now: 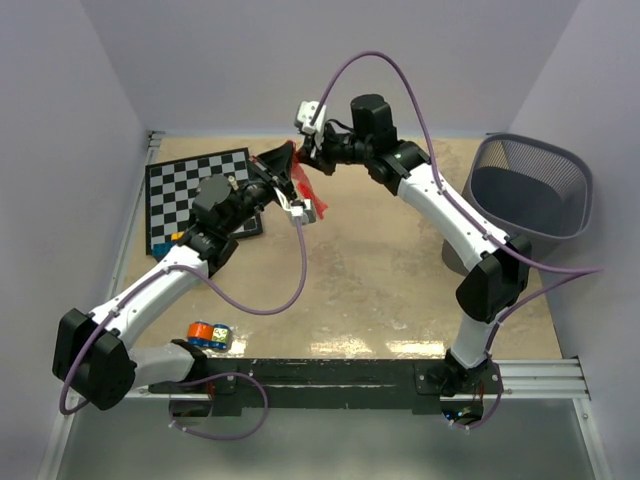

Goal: Put the trash bags into the trash bin
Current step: Unfold the trash bag at the center of the board.

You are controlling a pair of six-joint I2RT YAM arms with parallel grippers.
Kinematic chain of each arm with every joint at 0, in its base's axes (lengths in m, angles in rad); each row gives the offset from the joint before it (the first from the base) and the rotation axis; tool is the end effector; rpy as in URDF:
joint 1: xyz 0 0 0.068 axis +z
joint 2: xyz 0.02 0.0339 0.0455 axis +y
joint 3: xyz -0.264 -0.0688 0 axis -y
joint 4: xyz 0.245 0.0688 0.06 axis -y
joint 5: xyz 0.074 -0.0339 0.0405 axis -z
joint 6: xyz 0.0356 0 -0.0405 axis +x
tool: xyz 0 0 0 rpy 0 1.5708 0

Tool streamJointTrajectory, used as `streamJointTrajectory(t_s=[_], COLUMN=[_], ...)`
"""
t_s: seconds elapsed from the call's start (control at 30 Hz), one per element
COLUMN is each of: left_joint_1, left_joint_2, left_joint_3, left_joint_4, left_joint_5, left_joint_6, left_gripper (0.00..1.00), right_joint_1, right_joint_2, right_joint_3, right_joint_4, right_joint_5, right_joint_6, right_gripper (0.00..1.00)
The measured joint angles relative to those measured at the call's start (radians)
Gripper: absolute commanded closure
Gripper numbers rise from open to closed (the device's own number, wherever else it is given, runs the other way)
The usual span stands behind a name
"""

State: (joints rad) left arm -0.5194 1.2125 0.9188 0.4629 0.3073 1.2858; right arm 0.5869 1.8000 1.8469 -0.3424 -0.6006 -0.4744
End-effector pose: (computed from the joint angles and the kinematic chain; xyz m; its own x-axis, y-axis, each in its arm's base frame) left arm 0.2427 -0.1512 0.3654 0.7435 0.6285 -0.2283 0.0655 0.2712 0.9603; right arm 0.3392 0.2498 0.4119 0.1986 -0.3205 -0.9262 -0.9176 0.2711 -0.2906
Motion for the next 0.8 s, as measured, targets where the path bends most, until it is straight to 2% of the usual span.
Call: streamJointTrajectory(t_s=[0.27, 0.57, 0.8], left_joint_1=[0.027, 0.027, 0.015], left_joint_2=[0.088, 0.023, 0.019], left_joint_3=[0.021, -0.003, 0.009], left_joint_4=[0.042, -0.023, 0.007], left_joint_5=[-0.033, 0.007, 0.01], left_joint_6=[0.002, 0.016, 0.016], left_gripper=[1.0, 1.0, 1.0], right_joint_1=[0.022, -0.021, 0.017], right_joint_2=[-0.04, -0.027, 0.014], right_joint_3=[-0.01, 0.003, -0.031], right_joint_4=[-0.039, 0.062, 0.045], right_joint_5=[-0.076, 0.06, 0.031], right_joint_6=[-0.008, 0.018, 0.023], right_gripper=[1.0, 1.0, 1.0])
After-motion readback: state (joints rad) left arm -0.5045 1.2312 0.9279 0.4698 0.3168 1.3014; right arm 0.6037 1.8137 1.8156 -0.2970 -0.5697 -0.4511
